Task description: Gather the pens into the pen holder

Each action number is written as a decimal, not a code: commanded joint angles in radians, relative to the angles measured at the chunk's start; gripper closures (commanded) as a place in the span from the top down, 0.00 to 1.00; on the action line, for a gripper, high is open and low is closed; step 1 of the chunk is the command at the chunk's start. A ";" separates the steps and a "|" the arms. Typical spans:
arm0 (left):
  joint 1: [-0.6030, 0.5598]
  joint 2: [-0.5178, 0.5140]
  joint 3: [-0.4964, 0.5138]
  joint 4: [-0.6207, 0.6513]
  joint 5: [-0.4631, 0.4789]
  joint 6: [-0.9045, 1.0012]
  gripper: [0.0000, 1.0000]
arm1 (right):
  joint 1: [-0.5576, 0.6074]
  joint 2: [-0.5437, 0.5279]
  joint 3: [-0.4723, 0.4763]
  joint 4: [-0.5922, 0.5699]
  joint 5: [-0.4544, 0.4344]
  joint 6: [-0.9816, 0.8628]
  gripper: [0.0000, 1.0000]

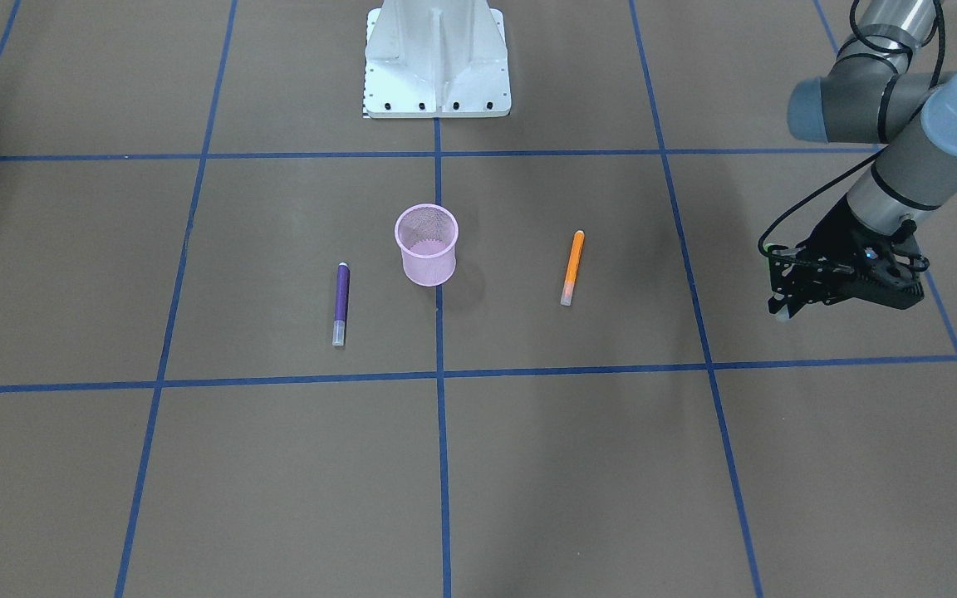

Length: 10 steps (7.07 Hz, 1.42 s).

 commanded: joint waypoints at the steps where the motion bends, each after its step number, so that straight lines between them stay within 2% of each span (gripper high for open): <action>1: 0.001 -0.004 0.001 0.002 0.000 0.000 0.00 | -0.024 0.007 -0.027 0.008 -0.025 0.001 0.96; 6: 0.001 -0.012 0.002 0.002 0.000 0.000 0.00 | -0.065 0.010 -0.058 0.007 -0.025 -0.001 0.83; 9: 0.001 -0.019 0.001 0.002 0.000 0.000 0.00 | -0.079 0.018 -0.073 0.007 -0.022 -0.001 0.62; 10: 0.001 -0.021 0.001 0.002 0.000 0.000 0.00 | -0.081 0.018 -0.078 0.007 -0.022 -0.002 0.61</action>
